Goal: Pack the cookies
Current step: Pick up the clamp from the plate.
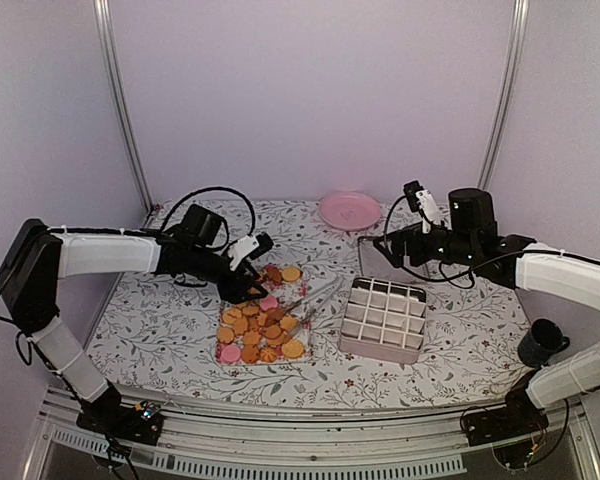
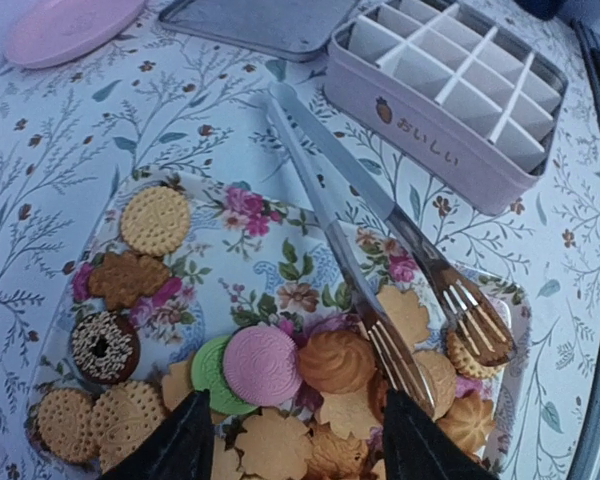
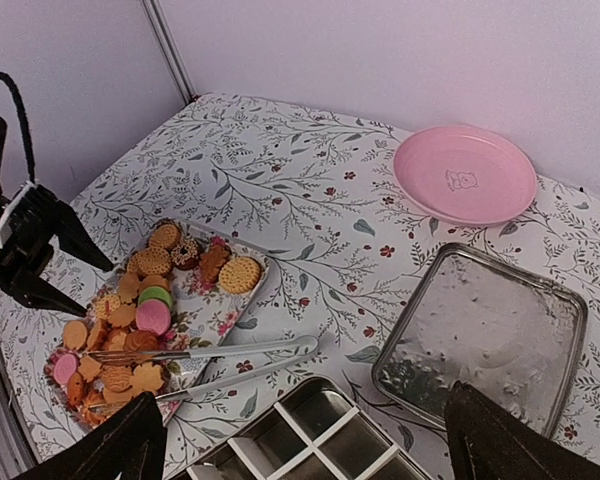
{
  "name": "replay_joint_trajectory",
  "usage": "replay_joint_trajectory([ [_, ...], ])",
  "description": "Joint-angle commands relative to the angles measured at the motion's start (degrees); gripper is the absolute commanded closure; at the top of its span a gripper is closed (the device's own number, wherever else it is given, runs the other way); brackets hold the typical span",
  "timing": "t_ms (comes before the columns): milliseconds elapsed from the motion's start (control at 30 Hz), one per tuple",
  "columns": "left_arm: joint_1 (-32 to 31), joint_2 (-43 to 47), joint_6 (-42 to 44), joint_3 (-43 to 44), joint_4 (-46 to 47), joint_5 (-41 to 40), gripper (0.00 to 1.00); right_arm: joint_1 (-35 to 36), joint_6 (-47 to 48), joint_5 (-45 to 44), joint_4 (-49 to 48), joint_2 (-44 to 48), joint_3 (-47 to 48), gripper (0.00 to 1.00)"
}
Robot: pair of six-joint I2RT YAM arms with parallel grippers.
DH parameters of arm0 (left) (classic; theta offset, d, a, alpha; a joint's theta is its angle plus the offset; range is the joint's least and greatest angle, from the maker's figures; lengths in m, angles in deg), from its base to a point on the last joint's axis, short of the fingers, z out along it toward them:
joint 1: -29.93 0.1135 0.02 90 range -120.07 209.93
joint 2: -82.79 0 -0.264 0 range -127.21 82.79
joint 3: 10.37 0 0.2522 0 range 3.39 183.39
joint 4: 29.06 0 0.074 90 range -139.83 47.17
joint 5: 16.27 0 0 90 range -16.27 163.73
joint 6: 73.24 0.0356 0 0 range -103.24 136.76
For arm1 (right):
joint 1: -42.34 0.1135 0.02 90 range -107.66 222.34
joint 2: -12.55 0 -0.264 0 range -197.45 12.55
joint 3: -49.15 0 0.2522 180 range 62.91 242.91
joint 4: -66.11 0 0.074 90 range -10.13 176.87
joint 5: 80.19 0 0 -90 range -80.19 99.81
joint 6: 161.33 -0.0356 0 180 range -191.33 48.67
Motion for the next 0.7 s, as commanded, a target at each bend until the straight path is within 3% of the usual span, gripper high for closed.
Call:
replay_joint_trajectory([
  [0, -3.4, -7.0, -0.3, 6.2, -5.3, 2.4, 0.45, 1.5, 0.3, -1.5, 1.4, 3.6, -0.9, 0.01],
  [167, -6.0, -12.9, 0.2, 12.3, -9.7, 2.8, 0.56, 2.5, 0.4, -1.8, 2.7, 5.1, -2.5, 0.01],
  [367, -8.2, -14.2, 0.1, 14.8, -10.2, 2.8, 0.56, 2.7, 0.3, -2.3, 3.9, 6.3, -4.4, 0.01],
  [667, -11.0, -18.9, 0.8, 17.7, -12.1, -4.0, 0.60, 2.8, 0.6, -6.0, 6.1, 9.0, -4.5, 0.00],
])
